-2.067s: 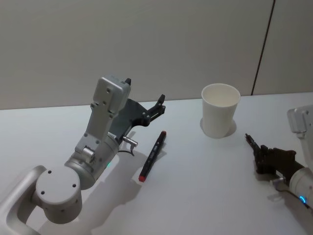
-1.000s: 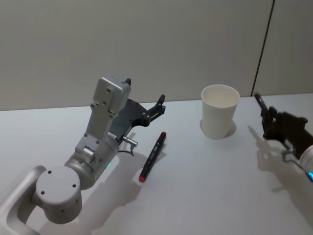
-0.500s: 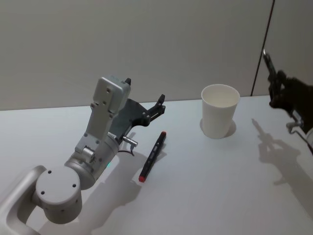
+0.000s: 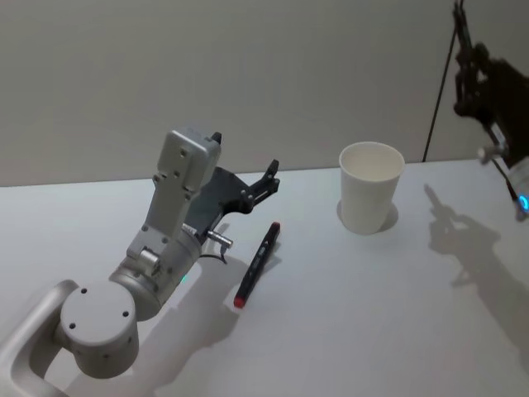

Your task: Place the pen into the pen holder.

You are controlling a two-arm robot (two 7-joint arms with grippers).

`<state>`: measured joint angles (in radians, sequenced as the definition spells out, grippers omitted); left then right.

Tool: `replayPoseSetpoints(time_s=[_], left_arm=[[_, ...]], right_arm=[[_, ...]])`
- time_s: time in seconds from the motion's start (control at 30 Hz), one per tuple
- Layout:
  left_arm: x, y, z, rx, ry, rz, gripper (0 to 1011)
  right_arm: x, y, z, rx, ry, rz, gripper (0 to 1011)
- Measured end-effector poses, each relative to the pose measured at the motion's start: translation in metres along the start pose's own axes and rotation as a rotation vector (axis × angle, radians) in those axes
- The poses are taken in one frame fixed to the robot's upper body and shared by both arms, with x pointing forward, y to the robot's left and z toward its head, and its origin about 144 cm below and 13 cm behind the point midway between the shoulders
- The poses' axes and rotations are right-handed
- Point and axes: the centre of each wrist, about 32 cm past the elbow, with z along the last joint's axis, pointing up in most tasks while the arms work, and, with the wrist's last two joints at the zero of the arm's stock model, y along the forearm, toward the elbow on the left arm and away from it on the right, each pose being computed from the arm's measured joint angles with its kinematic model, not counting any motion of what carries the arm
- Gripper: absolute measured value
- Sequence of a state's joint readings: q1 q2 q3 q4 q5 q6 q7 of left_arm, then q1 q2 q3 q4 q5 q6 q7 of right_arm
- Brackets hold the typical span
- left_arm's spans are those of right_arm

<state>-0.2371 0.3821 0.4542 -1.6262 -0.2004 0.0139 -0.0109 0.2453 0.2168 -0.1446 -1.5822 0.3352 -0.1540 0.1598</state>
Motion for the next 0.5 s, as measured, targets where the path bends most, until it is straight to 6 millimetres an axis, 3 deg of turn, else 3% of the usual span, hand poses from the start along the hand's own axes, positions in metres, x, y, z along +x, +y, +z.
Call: replayPoseSetpoints(time_s=[0.27, 0.5], left_arm=[[0.000, 0.000, 0.000, 0.000, 0.000, 0.000, 1003], [0.000, 0.000, 0.000, 0.000, 0.000, 0.000, 1003]], right_arm=[[-0.003, 0.027, -0.013, 0.073, -0.046, 0.030, 125], [-0.007, 0.039, -0.022, 0.082, -0.085, 0.060, 125]])
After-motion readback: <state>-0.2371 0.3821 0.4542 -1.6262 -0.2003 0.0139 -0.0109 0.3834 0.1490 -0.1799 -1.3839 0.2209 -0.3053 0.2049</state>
